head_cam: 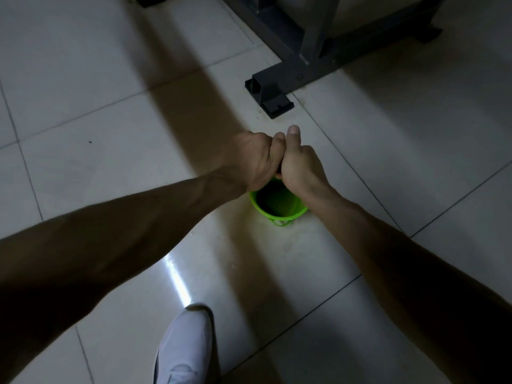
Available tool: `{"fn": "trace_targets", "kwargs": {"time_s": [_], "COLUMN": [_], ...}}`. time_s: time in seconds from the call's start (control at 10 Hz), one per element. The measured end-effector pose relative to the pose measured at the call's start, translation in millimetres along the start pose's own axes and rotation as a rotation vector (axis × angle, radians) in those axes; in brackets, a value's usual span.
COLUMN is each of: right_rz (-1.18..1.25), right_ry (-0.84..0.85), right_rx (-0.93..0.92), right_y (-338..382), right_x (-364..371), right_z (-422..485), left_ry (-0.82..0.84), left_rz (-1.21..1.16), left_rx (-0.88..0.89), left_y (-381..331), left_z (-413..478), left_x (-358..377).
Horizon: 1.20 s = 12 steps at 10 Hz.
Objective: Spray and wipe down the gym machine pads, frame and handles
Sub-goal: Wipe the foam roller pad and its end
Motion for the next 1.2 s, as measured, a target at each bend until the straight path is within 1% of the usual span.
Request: {"fn": "trace_targets", "kwargs": {"time_s": [0.2, 0.3, 0.4, 0.5, 0.6, 0.7, 0.8, 0.9, 1.0, 1.1, 1.2], "right_rz": [-0.224, -0.272, -0.415, -0.423, -0.301, -0.235, -0.303, -0.413, -0.255, -0.097, 0.401], "right_ry": [-0.101, -0.128, -0.15, -0.191, -0.207, -0.231, -0.219, -0.185, -0.256, -0.209, -0.101], "right_rx": [-0.181, -0.255, -0.37, -0.417, -0.448, -0.466, -0.476, -0.432, -0.367, -0.225, 0.275], "right_y": [17.2, 19.3, 23.7, 28.5, 38.6, 51.3, 57.1, 56.1, 44.5, 9.9, -58.1], "right_x": [-15.3, -18.4, -19.5, -27.2, -32.4, -41.0, -44.0, -40.8, -48.4, -27.9, 12.2], "right_z": [5.0, 7.2, 9.1, 6.3, 11.5, 11.9, 8.4, 14.6, 12.8, 14.1, 8.2], "left_ry": [0.051, 0.072, 0.08, 0.117, 0.121, 0.137, 0.122, 0.09, 0.055, 0.157, 0.369], "left_rz": [-0.089, -0.152, -0.218, -0.244, -0.201, -0.131, -0.125, -0.063, -0.052, -0.079, -0.153], "left_rx": [-0.175, -0.176, -0.237, -0.283, -0.316, -0.361, -0.35, -0.393, -0.353, -0.328, -0.597], "left_y": [14.3, 13.6, 16.2, 12.0, 7.2, 5.0, -3.3, -3.4, -3.9, 8.9, 48.0], "left_z": [3.1, 1.0, 2.3, 5.0, 12.9, 18.4, 20.9, 19.8, 22.2, 9.3, -18.3], "left_x": [8.1, 13.2, 16.3, 17.6, 12.0, 6.9, -4.7, -14.9, -11.9, 23.4, 67.2]}}
Point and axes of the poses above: each hand's wrist, its own z-axis towards the middle knuckle, its own x-axis out of the palm, y = z × x, the point moved 10 cm from there along z, towards the middle knuckle, and after that the axes turned 15 degrees about -x, right-handed, at the moved point
